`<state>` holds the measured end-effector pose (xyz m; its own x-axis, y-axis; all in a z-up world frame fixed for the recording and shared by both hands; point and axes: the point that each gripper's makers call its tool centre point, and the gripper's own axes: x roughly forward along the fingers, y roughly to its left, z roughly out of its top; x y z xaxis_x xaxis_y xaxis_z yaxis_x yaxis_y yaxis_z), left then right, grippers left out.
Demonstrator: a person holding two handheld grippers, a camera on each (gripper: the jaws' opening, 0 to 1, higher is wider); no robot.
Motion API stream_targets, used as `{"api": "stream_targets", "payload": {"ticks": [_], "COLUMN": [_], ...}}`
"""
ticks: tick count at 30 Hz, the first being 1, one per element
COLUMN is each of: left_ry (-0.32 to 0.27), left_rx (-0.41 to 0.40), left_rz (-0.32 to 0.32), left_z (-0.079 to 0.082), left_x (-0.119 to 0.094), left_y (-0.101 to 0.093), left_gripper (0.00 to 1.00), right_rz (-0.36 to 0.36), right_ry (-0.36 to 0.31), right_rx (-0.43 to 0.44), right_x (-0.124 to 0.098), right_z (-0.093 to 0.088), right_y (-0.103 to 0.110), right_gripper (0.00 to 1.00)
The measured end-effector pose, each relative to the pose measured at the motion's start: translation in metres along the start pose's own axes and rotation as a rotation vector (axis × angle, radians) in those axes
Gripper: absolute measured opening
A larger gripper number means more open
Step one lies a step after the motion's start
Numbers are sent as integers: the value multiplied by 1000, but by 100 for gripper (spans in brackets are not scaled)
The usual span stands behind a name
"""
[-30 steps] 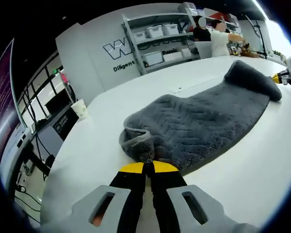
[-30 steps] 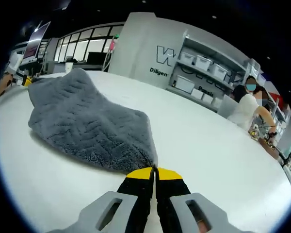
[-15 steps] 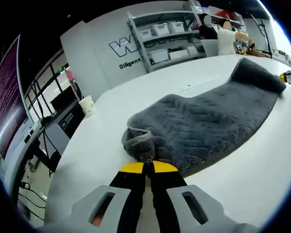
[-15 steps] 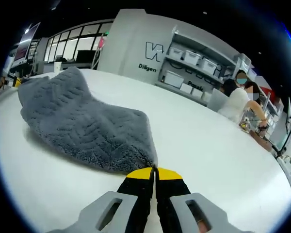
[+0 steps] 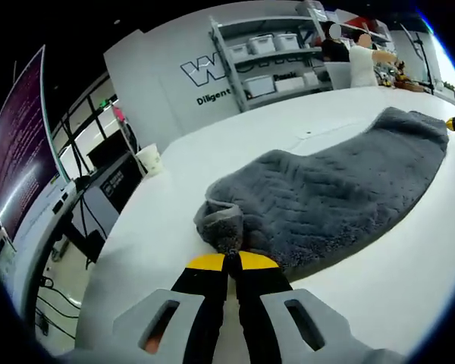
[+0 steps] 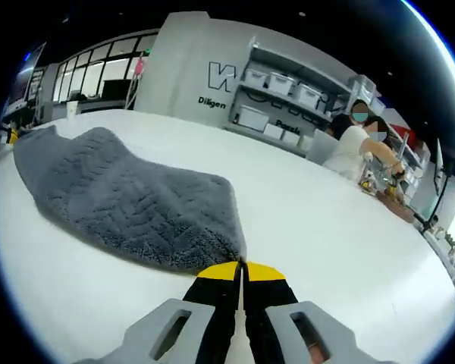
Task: Open the folded towel by lifting each exposed corner and separating the folded layers until the towel lies flat within the target outline without major curled edges
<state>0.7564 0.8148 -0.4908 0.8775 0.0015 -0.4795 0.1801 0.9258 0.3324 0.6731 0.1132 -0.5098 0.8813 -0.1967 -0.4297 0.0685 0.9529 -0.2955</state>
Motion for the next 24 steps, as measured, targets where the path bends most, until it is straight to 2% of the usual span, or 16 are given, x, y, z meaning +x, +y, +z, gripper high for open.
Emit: {"api": "stream_targets", "payload": {"ticks": [2,6,10,13,19,24], "left_ry": [6,16,44,74,101,101], "left_rx": [-5,-41,-59,-76,-108,-133], "left_rz": [10,-9,-24,-42,-58,-65], "left_z": [-3,-8,-14,-18,-28,-28], "left_x": [-1,0,0,-7,-9,-10], "left_y": [4,4,2,-1,-1,1], "left_gripper": [3,3,3,3,3,3], "right_rz": [-7,-4,-1,-7,-5,-6], "right_ry": [2,6,27,47,88,115], "right_rx": [3,23,12,-6,-16,-38], "right_x": [-1,-2,-5,-9,-15,-17], "right_z": [-1,-3,-4,-5,-9,-10], "right_y": [-3,-5,-3,-4,-3,-3], "right_gripper": [0,0,0,0,0,0]}}
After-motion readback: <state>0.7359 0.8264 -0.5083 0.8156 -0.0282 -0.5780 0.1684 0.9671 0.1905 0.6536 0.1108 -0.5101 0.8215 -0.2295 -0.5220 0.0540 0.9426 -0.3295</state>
